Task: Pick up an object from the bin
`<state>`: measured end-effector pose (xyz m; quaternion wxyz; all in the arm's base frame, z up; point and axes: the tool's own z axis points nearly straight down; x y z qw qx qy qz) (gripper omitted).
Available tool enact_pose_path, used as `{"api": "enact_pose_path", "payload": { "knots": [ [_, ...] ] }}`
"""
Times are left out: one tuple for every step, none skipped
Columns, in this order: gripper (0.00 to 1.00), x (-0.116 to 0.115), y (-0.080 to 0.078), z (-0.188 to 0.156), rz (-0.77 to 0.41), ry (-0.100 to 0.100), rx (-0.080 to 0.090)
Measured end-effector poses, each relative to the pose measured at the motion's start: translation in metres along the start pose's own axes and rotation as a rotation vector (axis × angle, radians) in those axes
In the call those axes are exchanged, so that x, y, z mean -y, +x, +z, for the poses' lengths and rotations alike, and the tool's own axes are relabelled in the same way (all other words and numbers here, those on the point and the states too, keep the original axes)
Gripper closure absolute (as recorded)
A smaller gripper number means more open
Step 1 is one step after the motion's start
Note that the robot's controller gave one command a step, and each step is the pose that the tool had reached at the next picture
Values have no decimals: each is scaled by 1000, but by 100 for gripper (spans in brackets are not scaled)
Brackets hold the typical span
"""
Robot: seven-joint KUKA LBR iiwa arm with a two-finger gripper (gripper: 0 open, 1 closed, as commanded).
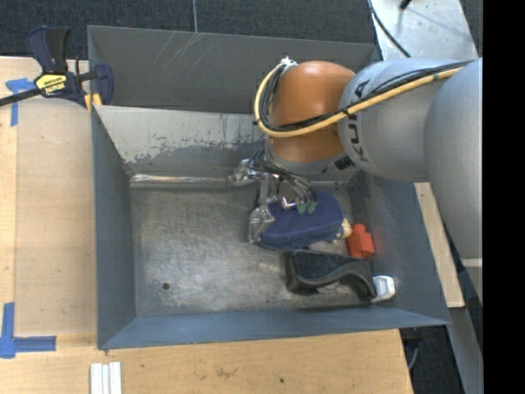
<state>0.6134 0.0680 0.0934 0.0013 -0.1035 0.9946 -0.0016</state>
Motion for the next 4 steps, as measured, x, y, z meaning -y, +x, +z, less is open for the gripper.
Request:
{"api": "enact_pose_path", "payload": {
  "knots": [
    [0, 51, 38, -8, -22, -2, -1],
    [0, 106, 8, 20, -119, -9, 1],
    [100, 106, 4, 15, -118, -3, 17],
    [100, 102, 12, -119, -97, 0, 10]
  ]
}}
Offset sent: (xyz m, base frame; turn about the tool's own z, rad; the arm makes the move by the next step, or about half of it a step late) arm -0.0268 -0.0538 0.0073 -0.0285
